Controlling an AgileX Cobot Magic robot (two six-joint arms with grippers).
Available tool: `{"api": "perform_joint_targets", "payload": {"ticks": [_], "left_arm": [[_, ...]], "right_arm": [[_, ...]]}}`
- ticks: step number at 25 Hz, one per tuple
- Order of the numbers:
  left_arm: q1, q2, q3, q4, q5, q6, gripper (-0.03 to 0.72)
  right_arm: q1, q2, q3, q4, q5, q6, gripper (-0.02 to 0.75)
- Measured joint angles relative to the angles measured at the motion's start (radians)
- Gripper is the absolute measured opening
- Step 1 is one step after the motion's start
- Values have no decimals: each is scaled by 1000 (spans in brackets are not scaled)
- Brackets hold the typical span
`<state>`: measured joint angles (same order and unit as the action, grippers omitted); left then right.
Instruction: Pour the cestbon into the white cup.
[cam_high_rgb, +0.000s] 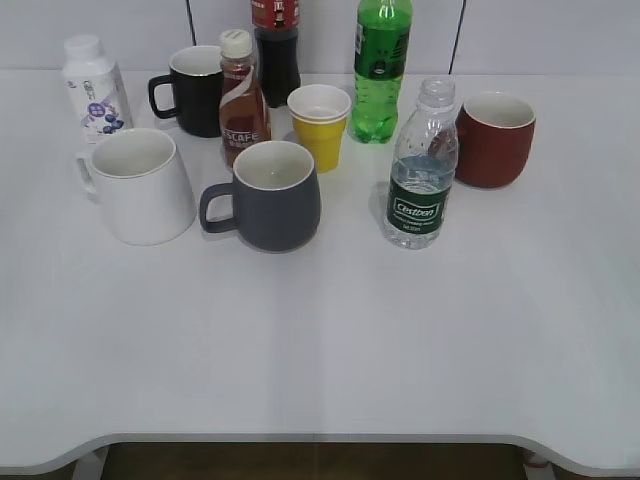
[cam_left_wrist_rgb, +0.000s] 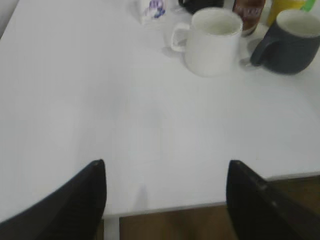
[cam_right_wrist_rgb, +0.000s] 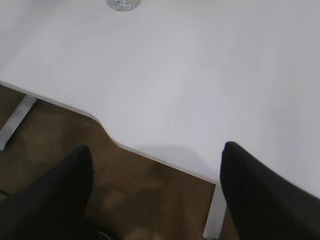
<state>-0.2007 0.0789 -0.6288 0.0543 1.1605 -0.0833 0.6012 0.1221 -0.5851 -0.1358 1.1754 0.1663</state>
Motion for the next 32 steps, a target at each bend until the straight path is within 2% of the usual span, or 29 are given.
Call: {"api": "perform_joint_targets", "payload": {"ticks": [4,8,17,20,24,27,29,32], "left_arm": [[0,-4,76,-13,-55,2,564],[0,-4,99,-35,-90,20,564],[0,-4,104,-38,-91,26,564],[31,-14,104,-40,-91,26,564],[125,-65,104,-40,-93,26,564],[154,-85,104,-40,-93,26,564],[157,-85,104,-40,-92,26,564],[158,-86,105,-41,-93,26,564]], "right_arm": [[0,-80,47,8,-27,-23,594],[0,-83,78,16,-111,-32,593],[-8,-81,80,21,-122,-37,593],[-84,-81,80,29,-125,-37,593],[-285,-81,80,30,-127,-37,592],[-420,-84,80,31,-130,-37,592],[-464,-106,80,33,-132,-38,592],[-477,-130,80,35,-134,-38,592]]}}
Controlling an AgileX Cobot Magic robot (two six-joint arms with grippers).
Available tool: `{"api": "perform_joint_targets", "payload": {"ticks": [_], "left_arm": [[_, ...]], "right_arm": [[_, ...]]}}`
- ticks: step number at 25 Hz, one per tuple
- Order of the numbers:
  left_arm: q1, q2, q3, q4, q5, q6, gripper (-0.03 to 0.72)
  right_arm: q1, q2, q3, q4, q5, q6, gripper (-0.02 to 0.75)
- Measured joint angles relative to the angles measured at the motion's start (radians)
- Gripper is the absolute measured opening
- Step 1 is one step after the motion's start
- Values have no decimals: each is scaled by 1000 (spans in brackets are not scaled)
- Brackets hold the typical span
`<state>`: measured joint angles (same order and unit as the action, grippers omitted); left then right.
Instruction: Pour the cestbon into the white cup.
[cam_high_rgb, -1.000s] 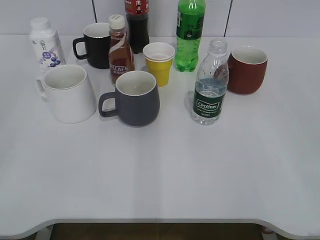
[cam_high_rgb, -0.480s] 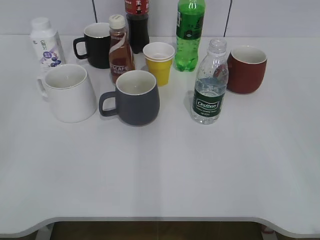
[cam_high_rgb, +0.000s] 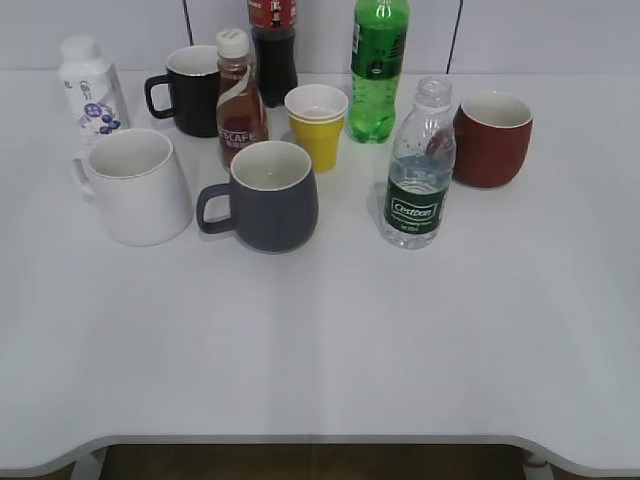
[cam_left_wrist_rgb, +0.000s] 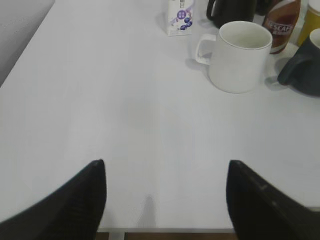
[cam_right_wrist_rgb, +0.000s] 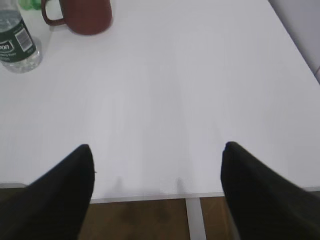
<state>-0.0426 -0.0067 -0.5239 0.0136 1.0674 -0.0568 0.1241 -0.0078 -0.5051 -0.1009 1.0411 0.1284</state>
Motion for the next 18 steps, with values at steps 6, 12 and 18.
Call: {"api": "perform_joint_targets", "payload": {"ticks": [6,12,18], "left_arm": [[0,0,0,0,-1,0,564],[0,0,0,0,-1,0,564],[0,0,0,0,-1,0,564]], "right_arm": [[-3,-1,0,3,0,0,590],[-3,-1,0,4,0,0,590],[-3,-1,0,4,0,-1,590]]}}
